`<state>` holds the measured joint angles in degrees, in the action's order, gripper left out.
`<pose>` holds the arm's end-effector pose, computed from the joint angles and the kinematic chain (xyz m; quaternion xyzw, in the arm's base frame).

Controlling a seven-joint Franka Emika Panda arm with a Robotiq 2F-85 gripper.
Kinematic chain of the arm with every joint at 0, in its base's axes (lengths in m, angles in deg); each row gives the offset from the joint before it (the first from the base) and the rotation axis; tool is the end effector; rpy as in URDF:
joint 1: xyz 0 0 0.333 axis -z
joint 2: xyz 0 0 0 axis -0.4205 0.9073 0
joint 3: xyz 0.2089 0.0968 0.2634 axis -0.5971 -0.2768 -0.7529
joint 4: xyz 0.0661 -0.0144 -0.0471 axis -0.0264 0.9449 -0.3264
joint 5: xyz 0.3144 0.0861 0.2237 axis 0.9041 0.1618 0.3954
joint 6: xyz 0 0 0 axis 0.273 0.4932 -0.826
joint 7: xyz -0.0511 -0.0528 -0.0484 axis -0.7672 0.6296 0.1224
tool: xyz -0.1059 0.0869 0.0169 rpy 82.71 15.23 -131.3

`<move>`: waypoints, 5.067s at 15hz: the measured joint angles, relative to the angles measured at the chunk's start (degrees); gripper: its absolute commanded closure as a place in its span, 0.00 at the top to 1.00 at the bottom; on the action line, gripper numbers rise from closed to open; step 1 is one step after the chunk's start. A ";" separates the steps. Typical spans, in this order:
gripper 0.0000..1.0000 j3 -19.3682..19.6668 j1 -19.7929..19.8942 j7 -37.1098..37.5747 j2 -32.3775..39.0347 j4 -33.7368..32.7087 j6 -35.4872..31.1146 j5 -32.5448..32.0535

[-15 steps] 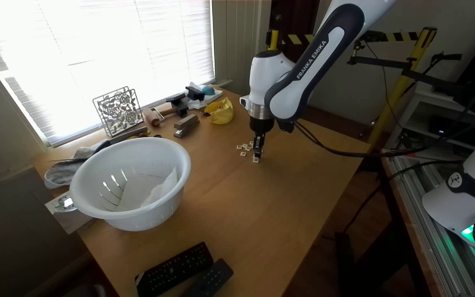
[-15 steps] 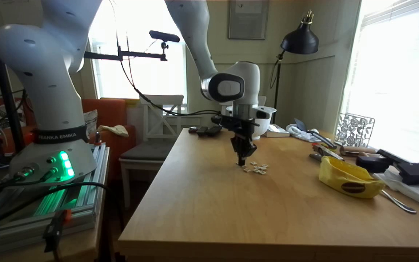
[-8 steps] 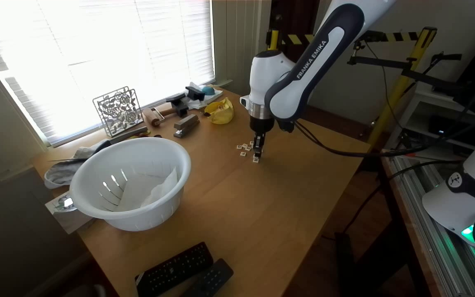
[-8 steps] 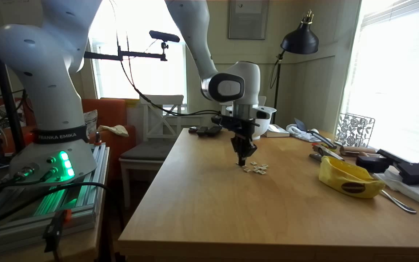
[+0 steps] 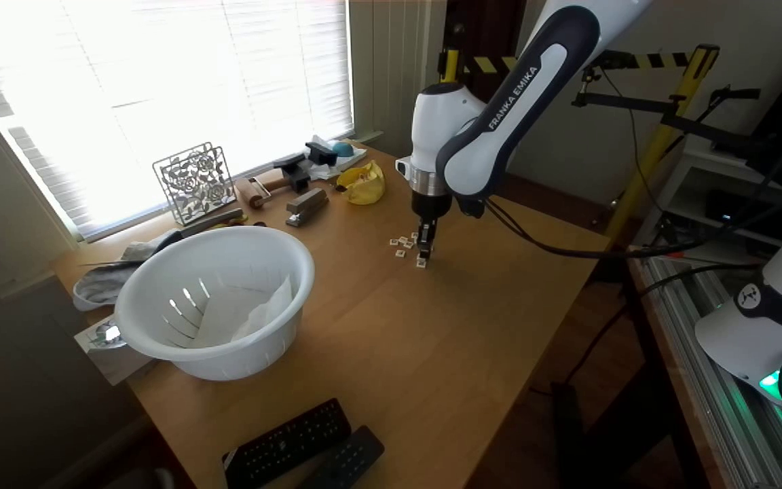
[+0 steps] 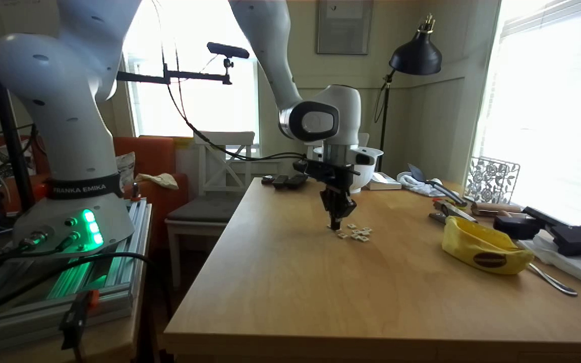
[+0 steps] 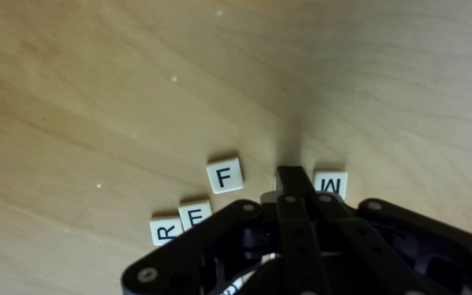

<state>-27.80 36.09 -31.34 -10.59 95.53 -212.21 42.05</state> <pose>0.5667 -0.1325 0.1438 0.9998 0.0107 0.0052 0.0147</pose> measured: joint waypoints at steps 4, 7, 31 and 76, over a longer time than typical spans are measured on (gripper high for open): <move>0.00 -0.06 0.09 0.00 -0.20 0.38 -0.18 0.00; 0.00 -0.22 0.29 0.00 -0.52 0.97 -0.42 0.00; 0.00 -2.27 4.19 -0.22 -3.06 3.68 -6.66 3.09; 0.00 -2.67 6.58 -0.22 -1.55 4.20 -7.19 4.75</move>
<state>-30.47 42.67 -31.57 -12.14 99.73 -219.40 46.80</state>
